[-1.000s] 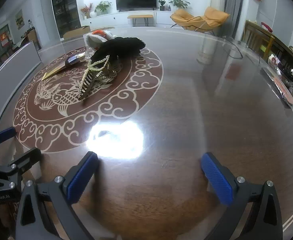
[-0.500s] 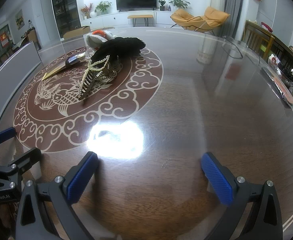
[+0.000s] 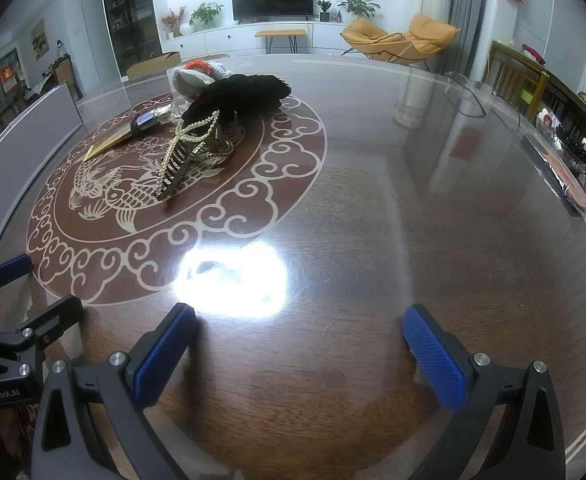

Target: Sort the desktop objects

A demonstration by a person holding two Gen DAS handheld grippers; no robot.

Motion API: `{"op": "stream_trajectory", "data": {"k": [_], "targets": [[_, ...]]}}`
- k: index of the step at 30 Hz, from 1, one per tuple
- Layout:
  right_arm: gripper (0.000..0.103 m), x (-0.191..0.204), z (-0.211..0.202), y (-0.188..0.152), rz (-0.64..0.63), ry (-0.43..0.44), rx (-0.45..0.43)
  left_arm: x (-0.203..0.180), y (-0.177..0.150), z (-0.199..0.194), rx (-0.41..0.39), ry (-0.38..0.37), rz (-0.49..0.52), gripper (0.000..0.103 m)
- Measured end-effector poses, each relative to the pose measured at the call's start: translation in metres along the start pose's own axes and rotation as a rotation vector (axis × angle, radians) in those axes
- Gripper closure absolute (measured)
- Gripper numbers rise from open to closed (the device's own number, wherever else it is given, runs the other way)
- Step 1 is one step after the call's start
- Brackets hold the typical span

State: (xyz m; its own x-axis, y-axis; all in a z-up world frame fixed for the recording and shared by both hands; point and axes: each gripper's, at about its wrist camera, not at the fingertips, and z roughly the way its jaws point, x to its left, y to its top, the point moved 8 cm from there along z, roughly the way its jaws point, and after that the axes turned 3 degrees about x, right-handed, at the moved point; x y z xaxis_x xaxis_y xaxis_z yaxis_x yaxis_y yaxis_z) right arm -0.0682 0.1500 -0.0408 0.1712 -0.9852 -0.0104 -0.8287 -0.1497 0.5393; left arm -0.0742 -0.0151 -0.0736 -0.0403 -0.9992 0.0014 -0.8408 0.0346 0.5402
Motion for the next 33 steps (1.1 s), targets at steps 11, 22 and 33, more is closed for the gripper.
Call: {"op": "stream_trajectory", "data": {"k": [11,22,33], "targets": [[0.000,0.000,0.000,0.000,0.000,0.001,-0.001,0.000,0.000,0.000,0.000,0.000,0.000,0.000],[0.000,0.001,-0.001,0.001,0.001,0.003,-0.002,-0.001,0.000,0.000,0.002,-0.006,0.007,0.000],[0.000,0.001,-0.001,0.001,0.003,0.008,-0.004,0.043,0.070,0.037,0.078,0.077,0.084,0.001]]}}
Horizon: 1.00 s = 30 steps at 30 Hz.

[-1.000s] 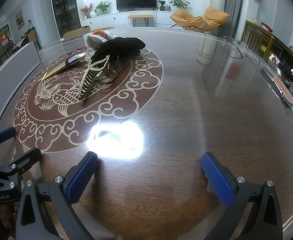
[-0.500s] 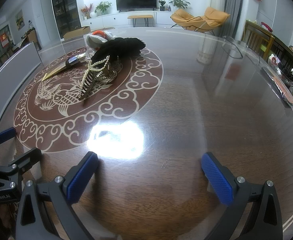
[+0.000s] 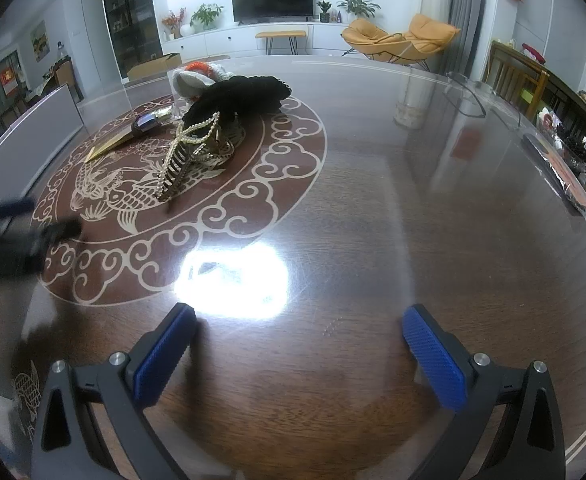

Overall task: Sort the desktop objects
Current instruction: 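Close the left gripper on the gold tube and lift it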

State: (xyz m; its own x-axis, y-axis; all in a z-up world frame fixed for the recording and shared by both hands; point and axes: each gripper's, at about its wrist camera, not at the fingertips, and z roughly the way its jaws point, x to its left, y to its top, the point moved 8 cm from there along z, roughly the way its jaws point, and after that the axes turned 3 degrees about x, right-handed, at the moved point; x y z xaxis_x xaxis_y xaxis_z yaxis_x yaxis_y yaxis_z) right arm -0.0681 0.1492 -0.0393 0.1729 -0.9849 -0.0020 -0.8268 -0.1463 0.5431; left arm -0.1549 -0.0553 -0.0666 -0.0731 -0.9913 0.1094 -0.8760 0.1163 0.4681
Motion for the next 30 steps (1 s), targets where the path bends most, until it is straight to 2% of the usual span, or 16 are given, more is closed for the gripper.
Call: {"op": "stream_trajectory", "data": {"k": [3,8,12,15,18,19,20,21,23,24,25,26,30], "targets": [[0.000,0.000,0.000,0.000,-0.001,-0.001,0.000,0.000,0.026,0.018,0.024,-0.034,0.080,0.000],[0.000,0.000,0.000,0.000,-0.001,-0.001,0.000,-0.002,0.068,0.037,0.012,-0.009,0.148,0.000],[0.000,0.001,0.001,0.000,-0.001,0.000,0.000,-0.017,0.095,0.046,-0.043,0.020,0.226,0.000],[0.000,0.001,0.001,0.000,-0.002,0.002,0.000,-0.022,0.108,0.051,-0.045,-0.032,0.231,0.000],[0.000,0.001,0.001,0.001,-0.001,0.002,-0.001,-0.016,0.113,0.059,0.003,-0.117,0.180,0.000],[0.000,0.001,0.001,0.000,-0.002,0.002,0.000,-0.015,0.113,0.061,0.011,-0.140,0.168,0.003],[0.000,0.001,0.001,0.000,-0.002,0.002,-0.001,-0.015,0.111,0.060,0.012,-0.189,0.155,0.014],[0.000,0.001,0.001,0.001,-0.002,0.002,0.000,-0.014,0.111,0.059,-0.001,-0.193,0.150,0.019],[0.000,0.001,0.001,0.000,-0.001,0.003,-0.001,-0.014,0.110,0.053,-0.031,-0.195,0.151,0.051],[0.000,0.001,0.001,0.000,-0.001,0.003,-0.001,-0.014,0.109,0.050,-0.037,-0.196,0.145,0.057],[0.000,0.002,0.001,0.001,-0.001,0.003,-0.001,-0.017,0.109,0.050,-0.034,-0.194,0.141,0.067],[0.000,0.001,0.001,0.000,-0.001,0.003,-0.001,-0.017,0.107,0.048,-0.036,-0.190,0.137,0.074],[0.000,0.002,0.001,0.001,-0.001,0.004,-0.001,-0.022,0.087,0.038,-0.047,-0.168,0.105,0.074]]}}
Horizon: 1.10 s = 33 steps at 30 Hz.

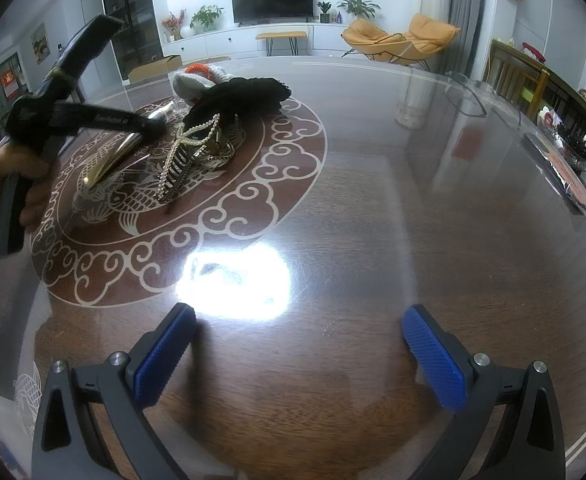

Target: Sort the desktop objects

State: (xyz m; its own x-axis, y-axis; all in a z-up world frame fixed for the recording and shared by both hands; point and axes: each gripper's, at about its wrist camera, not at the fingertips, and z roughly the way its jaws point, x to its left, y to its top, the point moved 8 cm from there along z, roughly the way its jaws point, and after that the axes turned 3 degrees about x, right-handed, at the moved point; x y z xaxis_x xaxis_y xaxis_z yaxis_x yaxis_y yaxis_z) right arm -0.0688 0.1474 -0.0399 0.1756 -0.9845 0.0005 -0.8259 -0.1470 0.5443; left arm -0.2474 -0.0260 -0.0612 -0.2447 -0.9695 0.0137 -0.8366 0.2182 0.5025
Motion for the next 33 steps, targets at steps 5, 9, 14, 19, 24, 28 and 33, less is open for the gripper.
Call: {"op": "stream_trajectory", "data": {"k": [5,9,14,19,24,28,33], "targets": [[0.000,0.000,0.000,0.000,0.000,0.001,0.000,-0.008,-0.046,-0.027,-0.022,0.050,-0.091,0.074],[0.000,0.001,0.000,0.000,0.000,0.001,-0.001,-0.014,-0.090,-0.052,-0.025,0.088,-0.136,0.074],[0.000,0.001,0.001,0.000,0.000,0.001,-0.001,-0.023,-0.139,-0.081,-0.048,0.091,-0.151,0.074],[0.000,0.002,0.001,0.000,-0.002,-0.002,0.001,-0.029,-0.156,-0.092,-0.075,0.089,-0.139,0.074],[0.000,0.002,0.001,0.000,-0.003,-0.002,0.000,-0.025,-0.158,-0.094,-0.099,0.081,-0.136,0.074],[0.000,0.002,0.001,0.001,-0.004,-0.006,0.001,-0.026,-0.159,-0.095,-0.099,0.082,-0.144,0.068],[0.000,0.002,0.001,0.001,-0.003,-0.005,0.001,-0.021,-0.162,-0.090,-0.075,0.090,-0.172,0.025]]}}
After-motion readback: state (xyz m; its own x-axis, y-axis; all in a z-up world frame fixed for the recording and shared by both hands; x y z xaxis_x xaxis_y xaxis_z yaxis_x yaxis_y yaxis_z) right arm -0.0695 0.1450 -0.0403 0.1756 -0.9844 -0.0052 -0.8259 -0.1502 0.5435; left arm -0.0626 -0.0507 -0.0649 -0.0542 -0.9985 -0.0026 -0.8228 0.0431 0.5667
